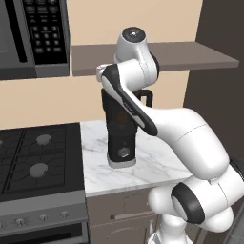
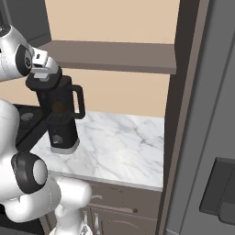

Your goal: Open the blender lid, put the orange in the blender, close the lid, and start the blender.

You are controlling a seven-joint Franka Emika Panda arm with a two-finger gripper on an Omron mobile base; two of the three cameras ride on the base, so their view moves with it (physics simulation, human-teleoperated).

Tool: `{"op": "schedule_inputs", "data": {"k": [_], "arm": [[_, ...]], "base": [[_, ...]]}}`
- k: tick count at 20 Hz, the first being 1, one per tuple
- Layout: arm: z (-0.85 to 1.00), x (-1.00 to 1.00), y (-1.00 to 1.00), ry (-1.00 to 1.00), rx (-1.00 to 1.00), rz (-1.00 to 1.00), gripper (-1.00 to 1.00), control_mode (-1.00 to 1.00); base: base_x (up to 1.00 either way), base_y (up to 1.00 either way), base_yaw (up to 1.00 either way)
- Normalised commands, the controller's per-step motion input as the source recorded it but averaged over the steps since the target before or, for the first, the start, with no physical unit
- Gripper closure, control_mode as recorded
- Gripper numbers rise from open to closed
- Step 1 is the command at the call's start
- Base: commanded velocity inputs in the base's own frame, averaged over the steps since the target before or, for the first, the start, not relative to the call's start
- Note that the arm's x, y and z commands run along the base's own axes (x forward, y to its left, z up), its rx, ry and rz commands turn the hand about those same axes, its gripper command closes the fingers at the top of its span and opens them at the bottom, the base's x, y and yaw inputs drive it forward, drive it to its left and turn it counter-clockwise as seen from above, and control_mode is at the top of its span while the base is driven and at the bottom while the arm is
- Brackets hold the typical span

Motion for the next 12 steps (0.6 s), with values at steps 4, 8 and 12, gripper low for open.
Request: {"op": "schedule_inputs", "data": {"k": [4,8,12], "arm": [[-0.19,0.0,0.0,0.0,0.0,0.01,1.0,-1.0],[-0.16,-0.14,-0.01,0.0,0.0,0.01,1.0,-1.0],[0.11,-0.34,0.0,0.0,0.0,0.0,1.0,-1.0]], "base": [[0.0,0.0,0.0],[0.0,0.0,0.0],[0.0,0.0,0.0]]}}
